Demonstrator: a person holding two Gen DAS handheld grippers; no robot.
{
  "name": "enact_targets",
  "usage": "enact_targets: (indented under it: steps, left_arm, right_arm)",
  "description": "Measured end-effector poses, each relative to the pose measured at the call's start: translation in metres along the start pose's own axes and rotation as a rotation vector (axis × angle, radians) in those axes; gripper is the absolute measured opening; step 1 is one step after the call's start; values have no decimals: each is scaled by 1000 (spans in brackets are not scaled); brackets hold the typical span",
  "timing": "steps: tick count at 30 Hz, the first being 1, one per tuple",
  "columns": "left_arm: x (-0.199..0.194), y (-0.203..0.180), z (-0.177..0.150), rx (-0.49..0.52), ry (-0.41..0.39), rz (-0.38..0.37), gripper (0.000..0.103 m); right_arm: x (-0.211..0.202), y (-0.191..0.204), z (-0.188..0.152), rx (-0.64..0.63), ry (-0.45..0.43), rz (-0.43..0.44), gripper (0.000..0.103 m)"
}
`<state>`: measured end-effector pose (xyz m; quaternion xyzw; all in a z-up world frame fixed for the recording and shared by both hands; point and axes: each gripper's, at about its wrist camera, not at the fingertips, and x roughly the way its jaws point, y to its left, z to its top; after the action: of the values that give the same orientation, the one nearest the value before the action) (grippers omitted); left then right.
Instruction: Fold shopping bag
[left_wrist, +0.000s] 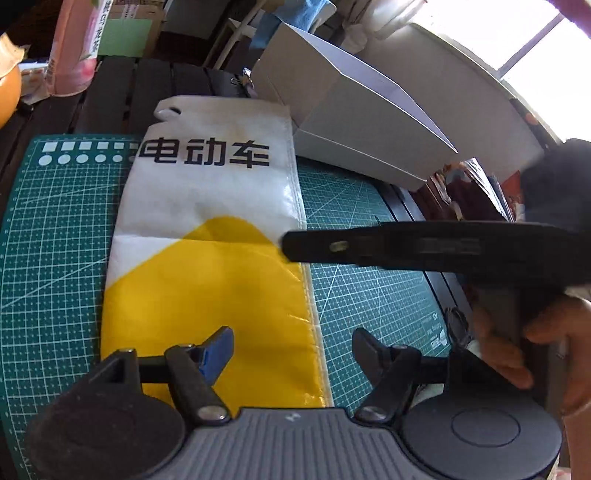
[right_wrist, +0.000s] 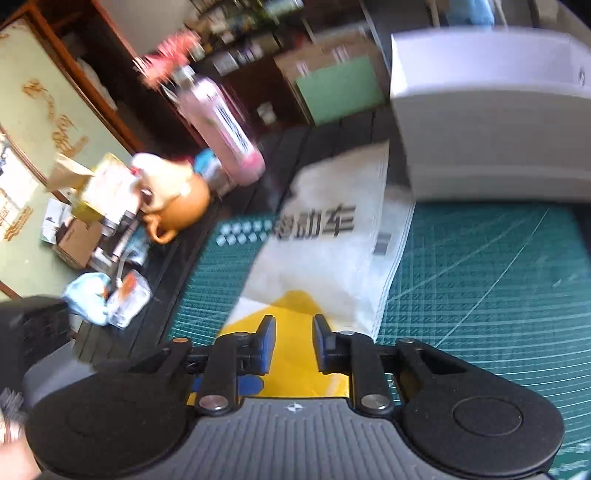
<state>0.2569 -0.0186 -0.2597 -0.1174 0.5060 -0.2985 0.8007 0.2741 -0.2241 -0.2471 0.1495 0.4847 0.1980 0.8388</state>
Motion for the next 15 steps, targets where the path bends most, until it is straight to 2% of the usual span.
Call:
enact_targets:
  steps: [3,4,6,8,12,15]
  left_arm:
    - [-14,4,2,-22,-18,-13,70]
    - [-22,6,3,-26,-33,-20,70]
    - [-42,11,7,-20,-88,-28,70]
    - [-50,18,11,-30,-130,9,78]
    - [-46,47,21,-148,-177,143,78]
    - [-36,67,21,-233,-145,190,75]
  right_arm:
    - [30,-6,-1,6,70,-57,13]
    - [34,-7,-3,4,75,-65,9]
    - [36,-8,-5,7,69,-61,9]
    - [37,-8,-6,-5,71,-63,9]
    - [40,-3,-6,-43,72,-69,9]
    - [41,1,-3,-52,75,-76,9]
